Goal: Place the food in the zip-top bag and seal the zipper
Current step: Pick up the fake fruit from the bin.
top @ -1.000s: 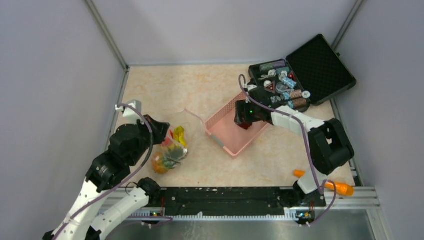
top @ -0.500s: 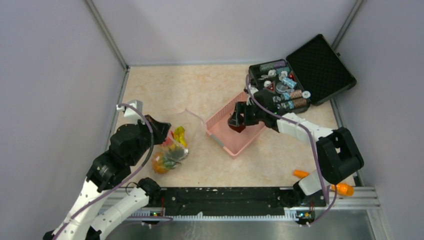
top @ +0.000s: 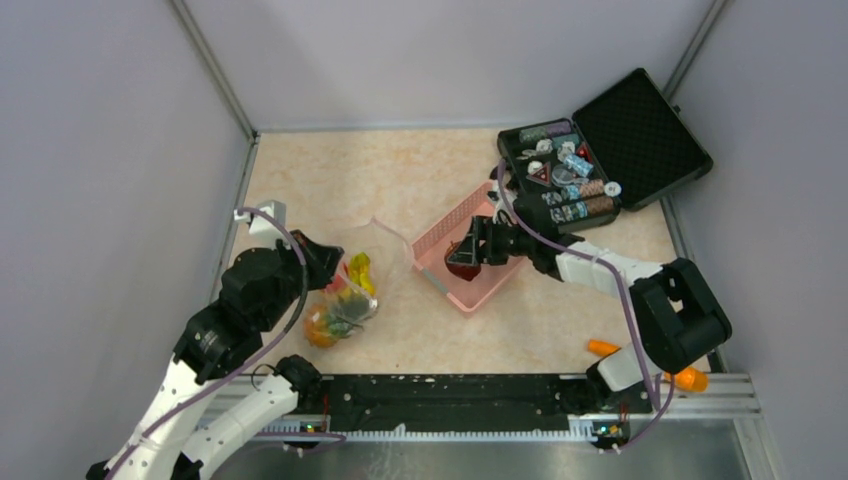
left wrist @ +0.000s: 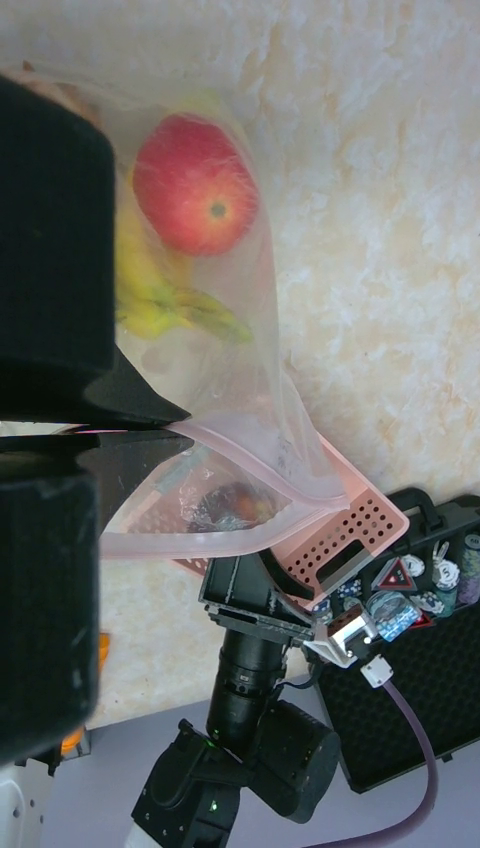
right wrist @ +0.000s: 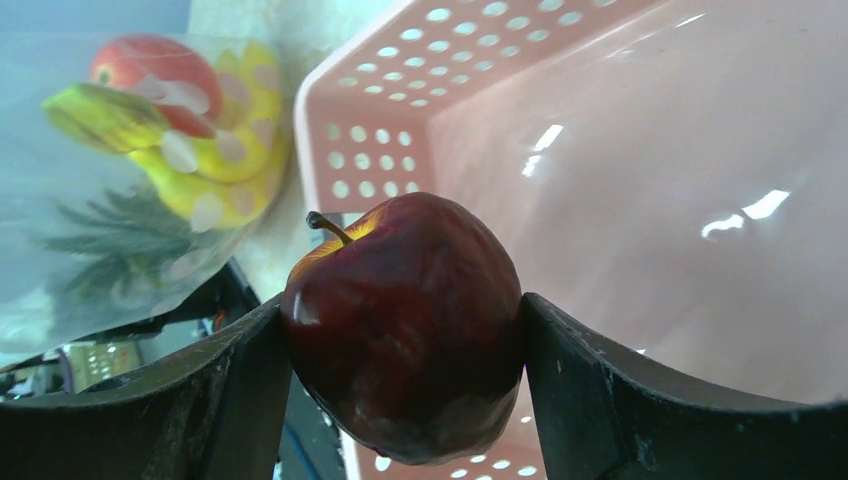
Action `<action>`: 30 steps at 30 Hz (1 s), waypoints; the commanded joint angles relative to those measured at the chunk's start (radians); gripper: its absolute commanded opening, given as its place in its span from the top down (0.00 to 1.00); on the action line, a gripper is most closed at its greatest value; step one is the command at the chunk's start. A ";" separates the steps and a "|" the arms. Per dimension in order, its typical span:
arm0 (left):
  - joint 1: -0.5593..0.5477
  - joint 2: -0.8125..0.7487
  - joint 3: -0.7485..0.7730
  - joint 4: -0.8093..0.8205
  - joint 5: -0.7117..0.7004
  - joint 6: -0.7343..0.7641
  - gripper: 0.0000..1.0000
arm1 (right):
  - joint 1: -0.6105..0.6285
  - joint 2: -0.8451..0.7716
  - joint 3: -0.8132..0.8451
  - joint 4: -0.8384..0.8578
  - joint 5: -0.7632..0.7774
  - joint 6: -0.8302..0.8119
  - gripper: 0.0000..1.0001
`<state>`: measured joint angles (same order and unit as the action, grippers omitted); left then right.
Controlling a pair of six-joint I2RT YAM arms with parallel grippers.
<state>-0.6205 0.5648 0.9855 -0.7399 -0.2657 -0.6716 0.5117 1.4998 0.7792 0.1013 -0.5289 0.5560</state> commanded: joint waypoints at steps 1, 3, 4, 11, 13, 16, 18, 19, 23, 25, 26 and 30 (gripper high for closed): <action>0.003 -0.013 -0.008 0.048 0.015 -0.008 1.00 | -0.007 -0.065 -0.032 0.176 -0.111 0.064 0.41; 0.004 -0.015 -0.009 0.048 0.009 -0.008 1.00 | -0.004 -0.083 -0.047 0.209 -0.129 0.082 0.41; 0.003 -0.017 -0.011 0.048 0.007 -0.008 1.00 | -0.001 -0.092 -0.053 0.222 -0.133 0.090 0.41; 0.004 -0.005 -0.009 0.057 0.016 -0.007 1.00 | 0.032 -0.157 -0.075 0.274 -0.145 0.110 0.42; 0.004 -0.003 -0.007 0.056 0.018 -0.005 1.00 | 0.035 -0.191 -0.112 0.336 -0.148 0.137 0.42; 0.003 -0.007 -0.007 0.052 0.010 -0.002 1.00 | 0.043 -0.254 -0.140 0.399 -0.156 0.173 0.44; 0.003 -0.010 -0.012 0.052 0.007 -0.001 1.00 | 0.064 -0.290 -0.133 0.403 -0.153 0.176 0.44; 0.002 -0.011 -0.014 0.054 0.008 -0.002 1.00 | 0.078 -0.309 -0.124 0.399 -0.148 0.171 0.44; 0.004 -0.006 -0.014 0.061 0.020 -0.001 1.00 | 0.146 -0.372 -0.072 0.377 -0.100 0.146 0.44; 0.004 -0.002 -0.009 0.063 0.028 0.002 1.00 | 0.180 -0.393 -0.034 0.350 -0.074 0.123 0.44; 0.003 0.000 -0.006 0.065 0.031 0.003 1.00 | 0.197 -0.400 -0.011 0.324 -0.059 0.105 0.44; 0.003 0.007 -0.002 0.068 0.040 0.007 1.00 | 0.289 -0.398 0.089 0.200 0.011 0.006 0.44</action>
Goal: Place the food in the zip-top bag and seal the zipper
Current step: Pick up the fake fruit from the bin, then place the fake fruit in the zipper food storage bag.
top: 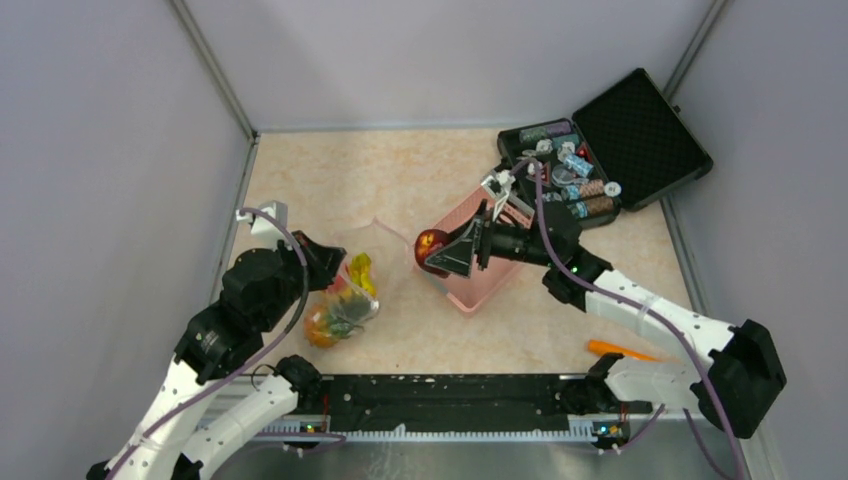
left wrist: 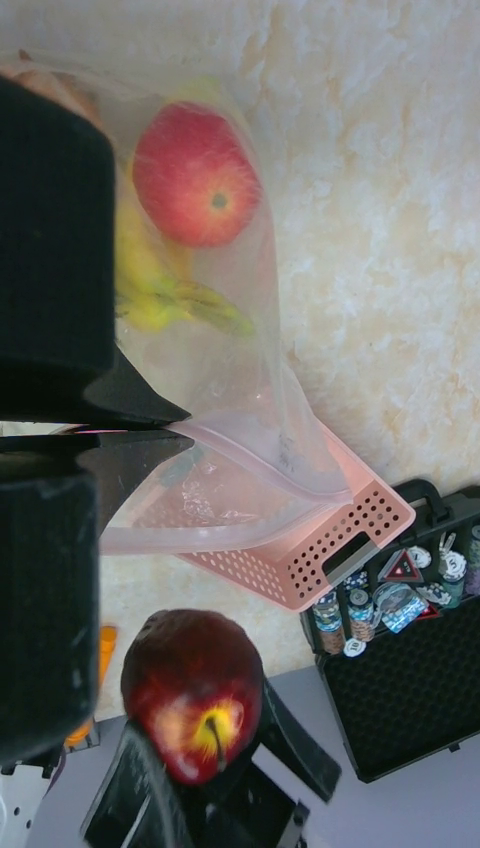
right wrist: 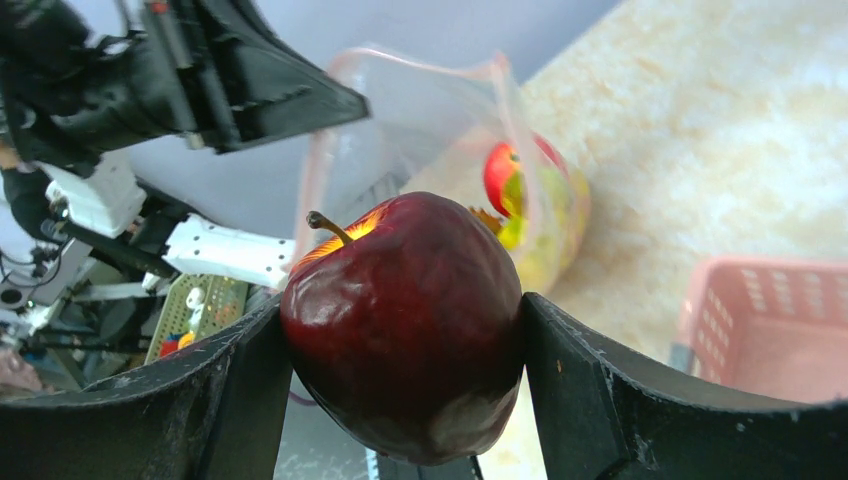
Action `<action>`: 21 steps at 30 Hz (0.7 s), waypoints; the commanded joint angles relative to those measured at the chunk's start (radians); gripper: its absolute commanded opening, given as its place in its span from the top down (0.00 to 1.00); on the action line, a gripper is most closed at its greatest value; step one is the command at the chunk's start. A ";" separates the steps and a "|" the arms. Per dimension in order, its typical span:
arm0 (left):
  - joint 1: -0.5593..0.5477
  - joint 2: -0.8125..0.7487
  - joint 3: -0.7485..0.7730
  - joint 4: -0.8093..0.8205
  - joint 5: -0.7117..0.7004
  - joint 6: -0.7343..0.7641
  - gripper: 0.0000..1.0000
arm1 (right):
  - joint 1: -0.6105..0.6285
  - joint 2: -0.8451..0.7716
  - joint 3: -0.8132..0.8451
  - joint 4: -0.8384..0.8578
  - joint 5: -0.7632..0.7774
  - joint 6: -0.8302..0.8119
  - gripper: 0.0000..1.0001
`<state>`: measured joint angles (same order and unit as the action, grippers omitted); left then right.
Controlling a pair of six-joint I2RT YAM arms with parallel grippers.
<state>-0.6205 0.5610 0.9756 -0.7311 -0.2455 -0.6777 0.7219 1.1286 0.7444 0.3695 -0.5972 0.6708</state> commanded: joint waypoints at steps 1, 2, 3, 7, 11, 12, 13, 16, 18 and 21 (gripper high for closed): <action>0.004 0.012 0.008 0.059 0.024 0.015 1.00 | 0.101 -0.020 0.146 -0.092 0.098 -0.131 0.44; 0.003 0.015 0.007 0.059 0.028 0.016 1.00 | 0.121 -0.011 0.169 -0.120 0.121 -0.151 0.44; 0.003 0.017 0.006 0.059 0.032 0.015 1.00 | 0.141 0.003 0.191 -0.144 0.142 -0.171 0.44; 0.003 0.019 0.008 0.060 0.052 0.021 1.00 | 0.220 0.064 0.265 -0.215 0.230 -0.236 0.44; 0.003 0.013 0.008 0.074 0.072 0.028 1.00 | 0.281 0.128 0.336 -0.288 0.325 -0.291 0.44; 0.004 0.011 0.008 0.078 0.077 0.029 1.00 | 0.289 0.141 0.347 -0.296 0.349 -0.299 0.44; 0.004 0.013 0.009 0.080 0.082 0.030 1.00 | 0.296 0.153 0.358 -0.297 0.369 -0.301 0.44; 0.003 0.020 0.012 0.082 0.108 0.032 1.00 | 0.319 0.190 0.395 -0.325 0.447 -0.330 0.44; 0.002 0.025 0.013 0.085 0.125 0.036 1.00 | 0.345 0.213 0.421 -0.344 0.473 -0.362 0.44; 0.003 0.031 0.020 0.087 0.141 0.042 1.00 | 0.372 0.213 0.411 -0.313 0.499 -0.409 0.44</action>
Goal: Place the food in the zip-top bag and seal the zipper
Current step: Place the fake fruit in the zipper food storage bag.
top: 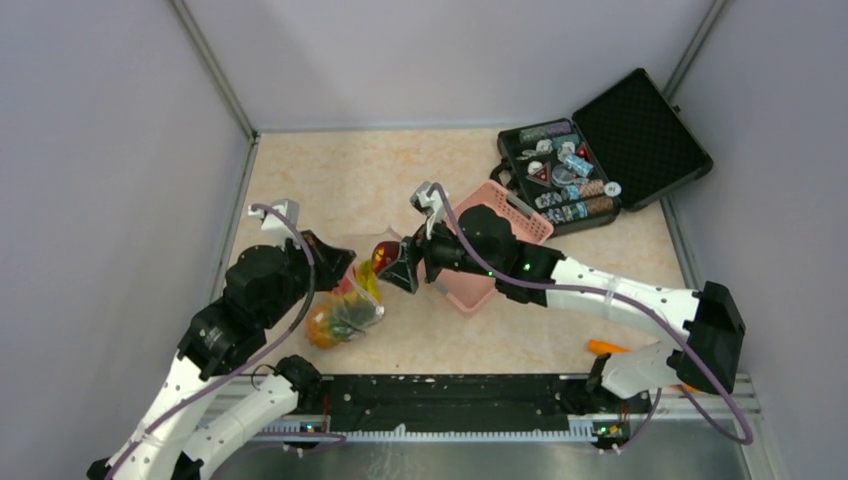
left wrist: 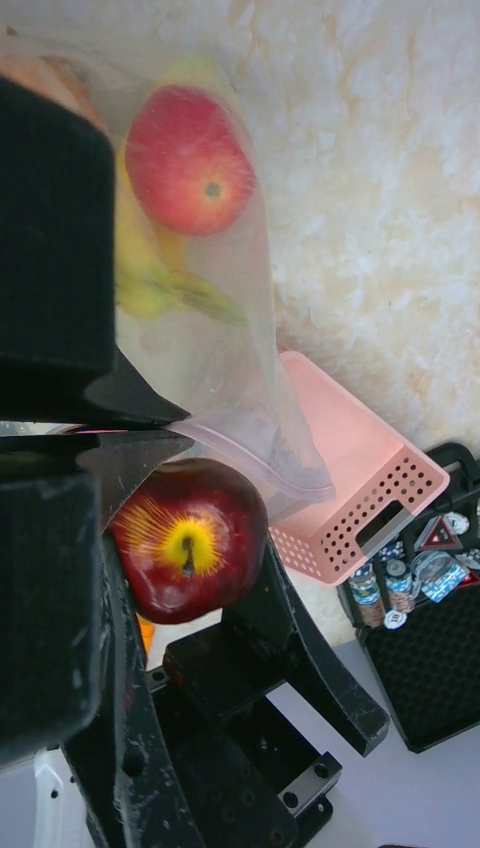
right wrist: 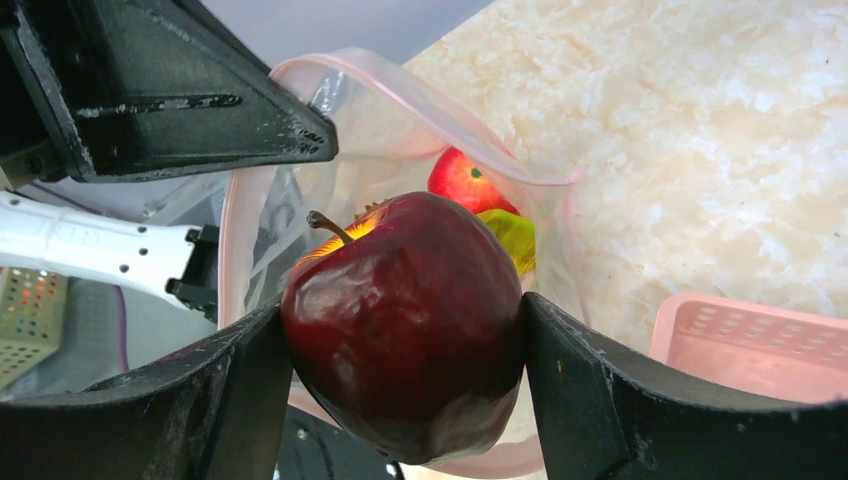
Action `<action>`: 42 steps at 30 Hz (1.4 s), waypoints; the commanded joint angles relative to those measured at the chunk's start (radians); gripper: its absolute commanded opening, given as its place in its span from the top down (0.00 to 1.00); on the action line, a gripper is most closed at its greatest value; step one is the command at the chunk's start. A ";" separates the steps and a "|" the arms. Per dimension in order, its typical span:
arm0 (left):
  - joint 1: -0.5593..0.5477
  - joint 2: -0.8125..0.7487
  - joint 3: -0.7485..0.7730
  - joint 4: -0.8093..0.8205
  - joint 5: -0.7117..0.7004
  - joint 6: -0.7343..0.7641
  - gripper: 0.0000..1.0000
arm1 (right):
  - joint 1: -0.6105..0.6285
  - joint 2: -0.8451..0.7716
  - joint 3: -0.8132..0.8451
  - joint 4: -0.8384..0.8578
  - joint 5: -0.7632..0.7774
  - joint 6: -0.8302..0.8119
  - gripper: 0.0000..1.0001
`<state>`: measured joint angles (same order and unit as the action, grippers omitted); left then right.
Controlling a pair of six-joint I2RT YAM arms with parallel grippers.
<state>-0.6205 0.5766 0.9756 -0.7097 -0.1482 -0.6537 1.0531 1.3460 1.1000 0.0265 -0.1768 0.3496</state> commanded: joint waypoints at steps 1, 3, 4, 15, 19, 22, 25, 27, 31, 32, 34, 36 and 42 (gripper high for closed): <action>0.004 0.016 0.022 0.064 0.045 0.020 1.00 | 0.041 -0.012 0.044 0.051 0.077 -0.089 0.44; 0.004 0.013 0.023 0.062 0.046 0.022 1.00 | 0.042 -0.012 0.037 0.055 0.077 -0.086 0.42; 0.003 0.012 0.023 0.062 0.045 0.021 1.00 | 0.042 0.000 0.046 0.036 0.073 -0.085 0.42; 0.003 0.007 0.020 0.081 0.044 0.013 1.00 | 0.075 0.130 0.123 0.011 0.015 -0.045 0.38; 0.004 -0.002 0.022 0.074 0.032 0.013 1.00 | 0.078 0.131 0.120 0.027 0.012 -0.038 0.24; 0.003 -0.014 0.019 0.064 0.008 0.011 1.00 | 0.078 0.114 0.115 0.020 0.045 -0.042 0.23; 0.002 -0.026 0.012 0.063 -0.003 0.004 1.00 | 0.079 0.095 0.103 0.014 0.066 -0.049 0.21; 0.003 -0.028 0.012 0.064 -0.004 0.003 1.00 | 0.078 0.085 0.094 0.018 0.066 -0.049 0.20; 0.003 -0.022 0.012 0.068 -0.003 0.001 1.00 | 0.078 0.076 0.079 0.043 0.062 -0.026 0.18; 0.004 -0.022 0.012 0.068 -0.002 0.000 1.00 | 0.078 0.077 0.076 0.051 0.058 -0.019 0.18; 0.003 -0.019 0.015 0.070 0.001 0.001 1.00 | 0.078 0.080 0.071 0.067 0.046 -0.003 0.18; 0.003 -0.019 0.015 0.065 -0.003 0.001 1.00 | 0.078 0.081 0.063 0.087 0.064 0.020 0.17; 0.004 -0.044 0.009 0.048 -0.031 -0.008 1.00 | 0.079 0.004 0.005 0.133 0.165 0.059 0.17</action>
<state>-0.6197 0.5579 0.9756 -0.7040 -0.1501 -0.6525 1.1191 1.4422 1.1286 0.0891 -0.0887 0.3775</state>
